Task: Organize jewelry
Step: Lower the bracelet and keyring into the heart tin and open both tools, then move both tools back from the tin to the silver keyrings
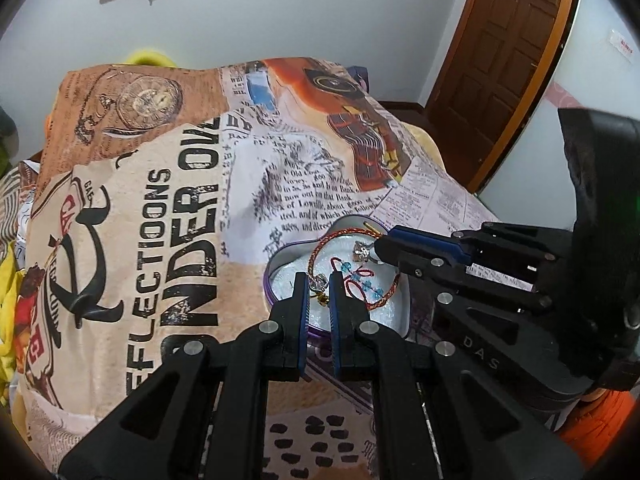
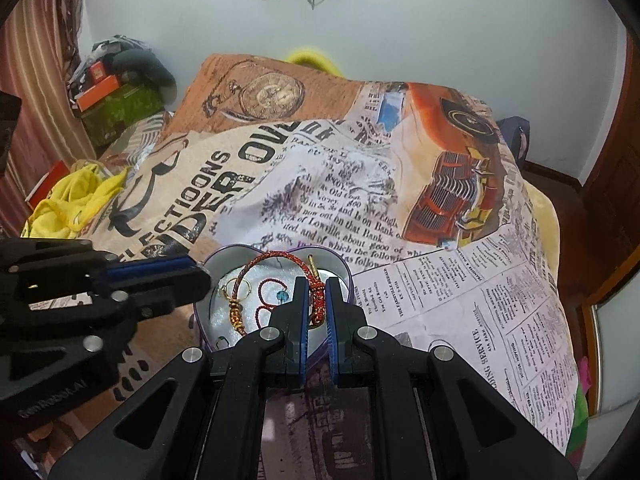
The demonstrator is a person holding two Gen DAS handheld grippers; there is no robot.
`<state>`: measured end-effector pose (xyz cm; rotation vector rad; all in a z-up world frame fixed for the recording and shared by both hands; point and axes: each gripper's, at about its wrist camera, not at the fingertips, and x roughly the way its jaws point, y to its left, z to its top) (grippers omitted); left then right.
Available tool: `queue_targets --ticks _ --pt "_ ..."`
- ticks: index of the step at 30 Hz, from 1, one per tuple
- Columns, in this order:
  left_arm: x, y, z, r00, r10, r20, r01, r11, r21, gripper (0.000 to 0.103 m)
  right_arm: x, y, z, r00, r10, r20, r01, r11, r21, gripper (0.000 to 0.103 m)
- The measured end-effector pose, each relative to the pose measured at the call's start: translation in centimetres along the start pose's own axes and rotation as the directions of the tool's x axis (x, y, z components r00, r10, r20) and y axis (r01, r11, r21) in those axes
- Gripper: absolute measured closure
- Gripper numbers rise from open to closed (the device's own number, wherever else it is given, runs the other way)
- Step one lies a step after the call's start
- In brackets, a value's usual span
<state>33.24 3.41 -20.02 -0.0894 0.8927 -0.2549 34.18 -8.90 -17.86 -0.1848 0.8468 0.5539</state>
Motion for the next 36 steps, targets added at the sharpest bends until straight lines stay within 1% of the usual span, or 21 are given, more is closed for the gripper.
queue_targets --ticks 7,11,18,20,21,23,24,26,30,35,36 --pt "0.6 -0.4 0.1 1.000 -0.004 -0.020 0.004 1.000 0.021 0.095 0.2 0.0 0.0 1.000 0.015 -0.012 -0.015 1.000 0.000 0.096" --pt "0.7 -0.6 0.0 1.000 0.013 -0.016 -0.012 0.999 0.033 0.095 0.3 0.0 0.0 1.000 0.016 -0.020 -0.016 1.000 0.003 0.096" --pt "0.2 -0.6 -0.2 1.000 0.025 -0.012 -0.025 0.999 0.034 0.095 0.1 0.1 0.1 0.998 0.027 -0.064 -0.026 1.000 0.008 0.096" --pt "-0.1 -0.4 -0.3 1.000 0.028 -0.009 -0.028 0.999 0.032 0.095 -0.2 0.2 0.0 0.998 0.022 -0.063 -0.021 1.000 0.005 0.092" --pt "-0.4 -0.4 -0.3 1.000 0.030 -0.007 -0.030 0.999 0.030 0.094 -0.4 0.2 0.0 0.998 0.019 -0.061 -0.018 1.000 0.003 0.090" --pt "-0.9 -0.3 -0.3 0.999 0.034 -0.001 -0.034 0.999 0.027 0.094 -0.8 0.3 -0.1 0.999 0.010 -0.054 -0.010 1.000 -0.001 0.082" --pt "-1.2 -0.3 -0.4 0.999 0.037 0.004 -0.037 0.999 0.025 0.093 -1.1 0.4 -0.1 0.999 0.007 -0.050 -0.007 1.000 -0.003 0.082" --pt "-2.0 -0.2 -0.4 0.999 0.042 0.015 -0.042 0.999 0.021 0.092 -1.7 0.5 -0.1 0.999 0.000 -0.039 0.000 1.000 -0.007 0.081" --pt "-3.6 -0.4 -0.6 0.998 0.047 0.038 -0.047 0.999 0.010 0.083 -3.0 0.7 -0.1 1.000 -0.013 -0.022 0.013 1.000 -0.005 0.081" --pt "-6.2 -1.0 -1.0 0.996 0.053 0.071 -0.055 0.998 0.018 0.081 -5.3 1.3 -0.4 1.000 -0.027 0.009 0.027 1.000 -0.004 0.081" --pt "-6.5 -1.1 -1.1 0.996 0.055 0.074 -0.056 0.998 0.019 0.079 -5.8 1.4 -0.5 0.999 -0.029 0.014 0.029 1.000 -0.003 0.081"
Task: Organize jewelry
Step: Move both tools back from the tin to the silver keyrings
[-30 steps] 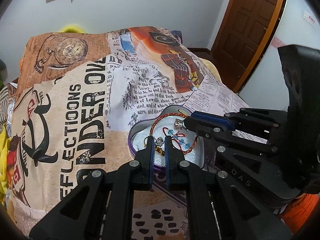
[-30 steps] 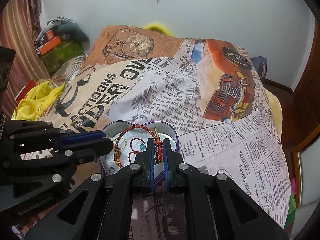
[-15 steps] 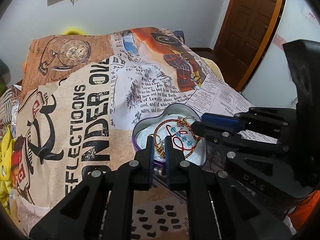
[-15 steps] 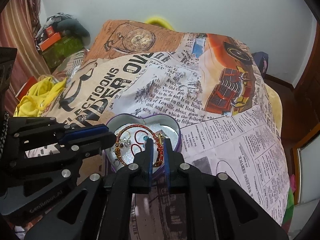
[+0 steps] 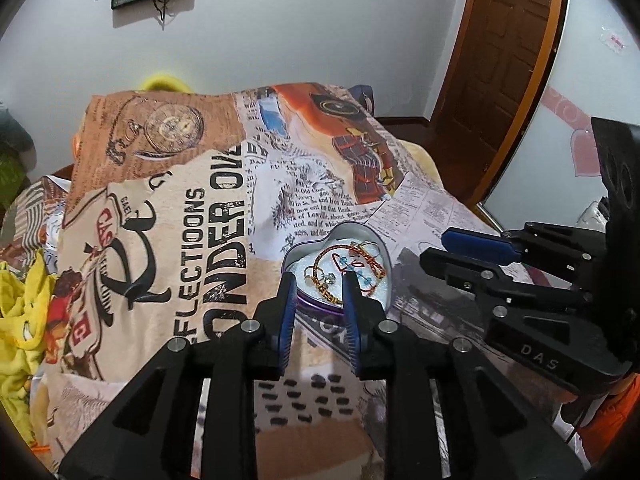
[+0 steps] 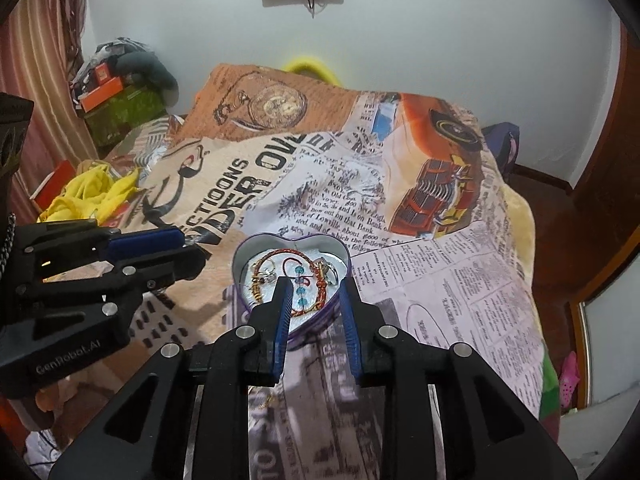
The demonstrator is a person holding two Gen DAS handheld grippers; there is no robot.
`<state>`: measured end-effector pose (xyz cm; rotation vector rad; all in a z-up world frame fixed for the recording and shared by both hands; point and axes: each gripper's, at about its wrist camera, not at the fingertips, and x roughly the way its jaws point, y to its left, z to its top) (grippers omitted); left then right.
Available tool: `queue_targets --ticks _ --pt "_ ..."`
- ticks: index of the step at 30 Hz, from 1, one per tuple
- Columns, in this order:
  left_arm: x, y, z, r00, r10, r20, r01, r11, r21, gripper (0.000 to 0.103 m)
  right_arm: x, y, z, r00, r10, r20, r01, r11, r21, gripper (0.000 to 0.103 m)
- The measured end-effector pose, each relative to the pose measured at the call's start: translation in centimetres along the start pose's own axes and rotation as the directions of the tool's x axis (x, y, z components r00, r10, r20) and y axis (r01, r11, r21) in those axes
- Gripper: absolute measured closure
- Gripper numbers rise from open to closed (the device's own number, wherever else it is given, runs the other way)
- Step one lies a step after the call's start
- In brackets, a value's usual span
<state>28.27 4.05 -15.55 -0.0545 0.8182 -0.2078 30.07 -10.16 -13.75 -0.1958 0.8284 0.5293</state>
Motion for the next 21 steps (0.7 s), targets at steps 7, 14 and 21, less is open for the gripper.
queue_targets --ticks 7,14,21 --pt "-3.0 -0.3 -1.0 1.000 0.015 0.021 -0.014 1.000 -0.008 0.071 -2.8 0.7 -0.9 0.999 -0.011 0.038 0.011 1.000 -0.003 0.067" --pt "-3.9 0.0 -2.9 1.000 0.019 -0.008 -0.019 1.000 -0.025 0.070 -3.5 1.2 -2.9 1.000 -0.010 0.024 0.009 1.000 0.002 0.065" --pt "-3.0 0.1 -5.1 0.998 0.012 -0.067 -0.014 0.999 -0.038 0.070 -1.5 2.0 -5.5 0.999 -0.001 -0.054 0.000 1.000 -0.018 0.065"
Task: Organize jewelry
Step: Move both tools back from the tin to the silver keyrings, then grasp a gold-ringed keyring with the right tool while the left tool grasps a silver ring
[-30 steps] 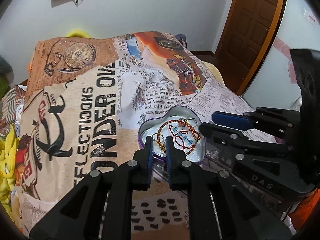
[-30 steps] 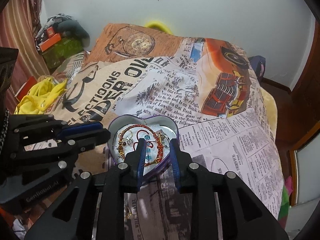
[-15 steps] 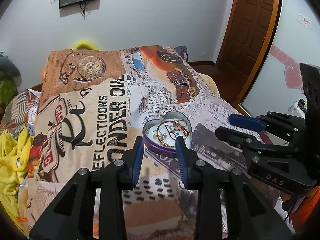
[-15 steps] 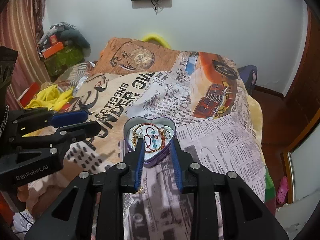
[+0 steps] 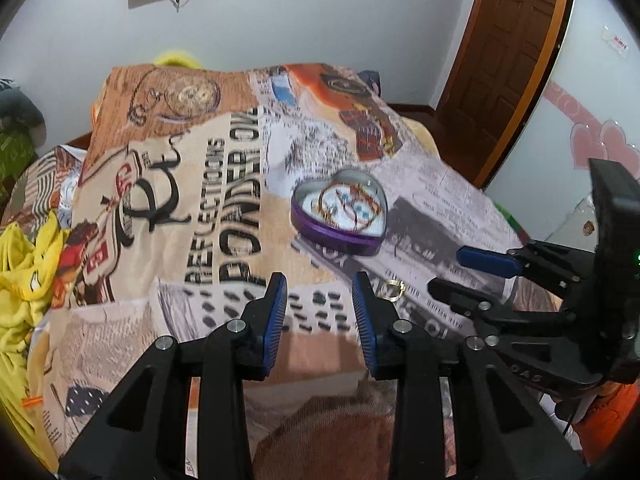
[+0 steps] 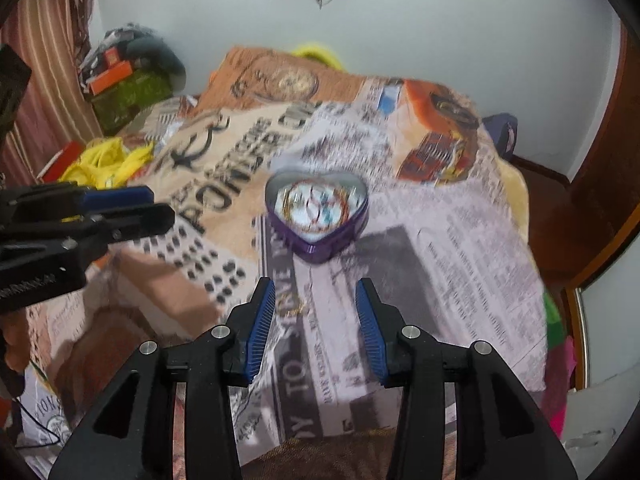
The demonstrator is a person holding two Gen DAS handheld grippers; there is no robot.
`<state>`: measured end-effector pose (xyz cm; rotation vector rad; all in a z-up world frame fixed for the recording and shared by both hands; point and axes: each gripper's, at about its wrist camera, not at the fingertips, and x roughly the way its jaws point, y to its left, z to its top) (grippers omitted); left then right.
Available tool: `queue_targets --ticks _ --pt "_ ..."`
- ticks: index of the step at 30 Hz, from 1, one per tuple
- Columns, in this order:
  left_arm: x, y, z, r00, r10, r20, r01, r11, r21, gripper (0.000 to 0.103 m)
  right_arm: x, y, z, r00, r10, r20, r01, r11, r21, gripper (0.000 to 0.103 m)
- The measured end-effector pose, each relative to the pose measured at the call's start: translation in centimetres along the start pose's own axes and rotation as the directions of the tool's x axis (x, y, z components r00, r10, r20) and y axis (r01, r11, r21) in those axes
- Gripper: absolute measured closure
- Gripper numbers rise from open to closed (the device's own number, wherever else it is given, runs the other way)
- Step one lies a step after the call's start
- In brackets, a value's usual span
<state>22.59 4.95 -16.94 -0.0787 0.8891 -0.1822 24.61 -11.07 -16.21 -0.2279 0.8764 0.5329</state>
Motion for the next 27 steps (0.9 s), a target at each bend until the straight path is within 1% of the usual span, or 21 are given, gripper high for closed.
queue_targets --ticks 5,8,13,19,21,23,25,27 --pt "1.1 0.1 -1.1 0.999 0.037 -0.031 -0.035 0.999 0.039 0.070 3.0 0.6 -1.6 0.994 0.020 -0.105 -0.024 0.999 -0.033 0.065" --pt "1.9 0.4 -1.5 0.998 0.038 -0.051 -0.036 0.998 0.047 0.070 4.1 0.7 -2.2 0.990 0.022 -0.138 -0.029 0.999 -0.045 0.065" --pt "3.2 0.9 -2.0 0.996 0.025 -0.081 -0.023 0.999 0.034 0.070 4.7 1.0 -1.8 0.992 0.032 -0.121 -0.041 0.997 -0.069 0.065" --pt "3.9 0.8 -2.1 0.995 0.004 -0.096 -0.001 0.999 0.039 0.070 5.3 1.2 -1.6 0.993 0.047 -0.105 -0.056 0.994 -0.091 0.065" --pt "4.2 0.6 -2.1 0.995 0.000 -0.102 0.005 0.999 0.043 0.070 5.4 1.1 -1.5 0.993 0.054 -0.102 -0.063 0.994 -0.091 0.071" --pt "4.5 0.4 -1.9 0.994 -0.006 -0.108 0.011 0.999 0.046 0.070 5.5 1.1 -1.5 0.994 0.046 -0.102 -0.056 0.994 -0.095 0.088" --pt "4.8 0.1 -1.7 0.993 -0.016 -0.115 0.022 0.999 0.045 0.070 5.6 1.0 -1.4 0.994 0.047 -0.101 -0.056 0.995 -0.087 0.092" --pt "5.2 -0.2 -1.6 0.992 -0.032 -0.126 0.038 0.998 0.046 0.070 5.6 0.8 -1.4 0.994 0.055 -0.095 -0.063 0.995 -0.075 0.094"
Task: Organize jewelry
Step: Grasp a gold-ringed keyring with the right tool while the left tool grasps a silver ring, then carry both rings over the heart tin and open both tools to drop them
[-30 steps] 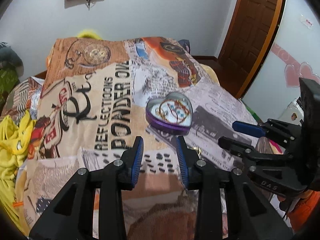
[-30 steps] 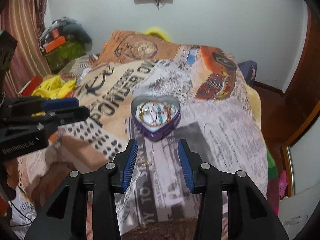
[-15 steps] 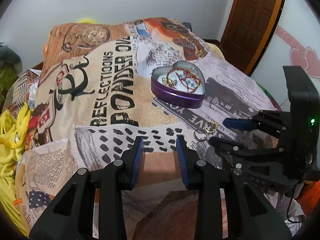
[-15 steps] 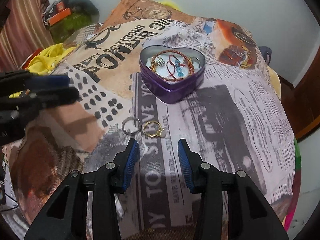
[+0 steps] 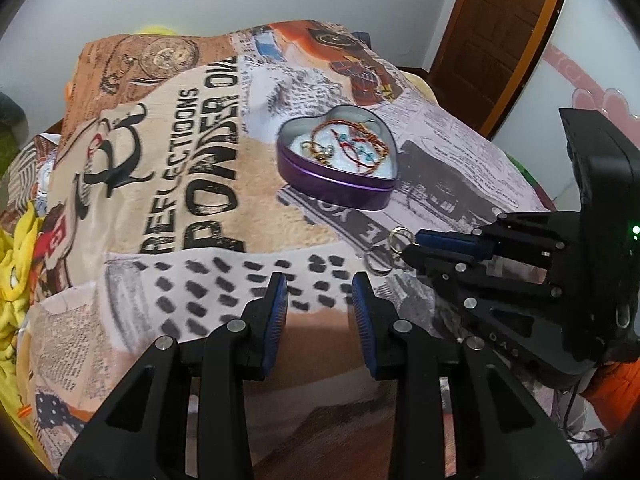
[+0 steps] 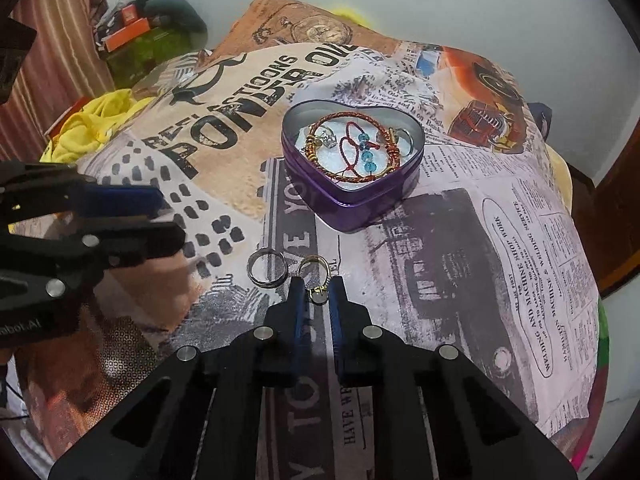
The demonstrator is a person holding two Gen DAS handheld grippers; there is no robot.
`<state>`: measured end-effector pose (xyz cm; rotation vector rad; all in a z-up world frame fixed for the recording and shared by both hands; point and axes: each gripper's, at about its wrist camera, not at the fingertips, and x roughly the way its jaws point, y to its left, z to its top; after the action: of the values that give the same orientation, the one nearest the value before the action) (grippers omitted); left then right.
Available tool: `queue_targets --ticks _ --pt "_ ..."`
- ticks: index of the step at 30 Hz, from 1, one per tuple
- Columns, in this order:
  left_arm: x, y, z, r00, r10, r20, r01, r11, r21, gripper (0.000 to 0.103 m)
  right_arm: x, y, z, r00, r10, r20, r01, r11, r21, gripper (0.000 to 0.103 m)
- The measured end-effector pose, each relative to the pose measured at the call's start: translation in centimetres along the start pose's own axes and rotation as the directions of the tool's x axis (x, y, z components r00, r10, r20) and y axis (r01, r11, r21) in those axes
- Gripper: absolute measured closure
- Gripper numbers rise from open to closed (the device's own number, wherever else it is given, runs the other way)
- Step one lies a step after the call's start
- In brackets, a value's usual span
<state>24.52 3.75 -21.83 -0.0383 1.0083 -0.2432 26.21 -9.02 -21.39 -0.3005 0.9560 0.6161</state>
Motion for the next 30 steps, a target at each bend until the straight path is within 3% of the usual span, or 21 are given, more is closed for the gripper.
queue_targets --ticks 9,21,23,25,30 --pt "2.1 -2.4 0.5 0.998 -0.032 -0.050 0.034 0.999 0.042 0.070 -1.3 -1.2 -0.6 0.999 0.005 0.048 -0.007 0.999 0.050 0.094" --pt "3.8 -3.5 1.4 0.998 -0.017 -0.062 0.022 0.997 0.078 0.070 -3.4 -3.6 -0.9 0.993 -0.015 0.117 0.001 0.993 0.119 0.094" --pt "3.9 -3.4 1.4 0.998 -0.015 -0.055 0.020 0.997 0.079 0.072 -3.4 -3.8 -0.9 0.992 -0.014 0.122 -0.002 0.992 0.127 0.094" --pt "3.9 -3.4 1.5 0.998 -0.012 -0.054 0.016 0.997 0.079 0.082 -3.3 -4.1 -0.9 0.992 -0.014 0.124 -0.003 0.991 0.134 0.094" --pt "3.6 -2.9 1.6 0.999 0.001 -0.033 0.001 0.998 0.067 0.082 -3.3 -4.1 -0.9 0.992 -0.012 0.125 -0.006 0.991 0.137 0.094"
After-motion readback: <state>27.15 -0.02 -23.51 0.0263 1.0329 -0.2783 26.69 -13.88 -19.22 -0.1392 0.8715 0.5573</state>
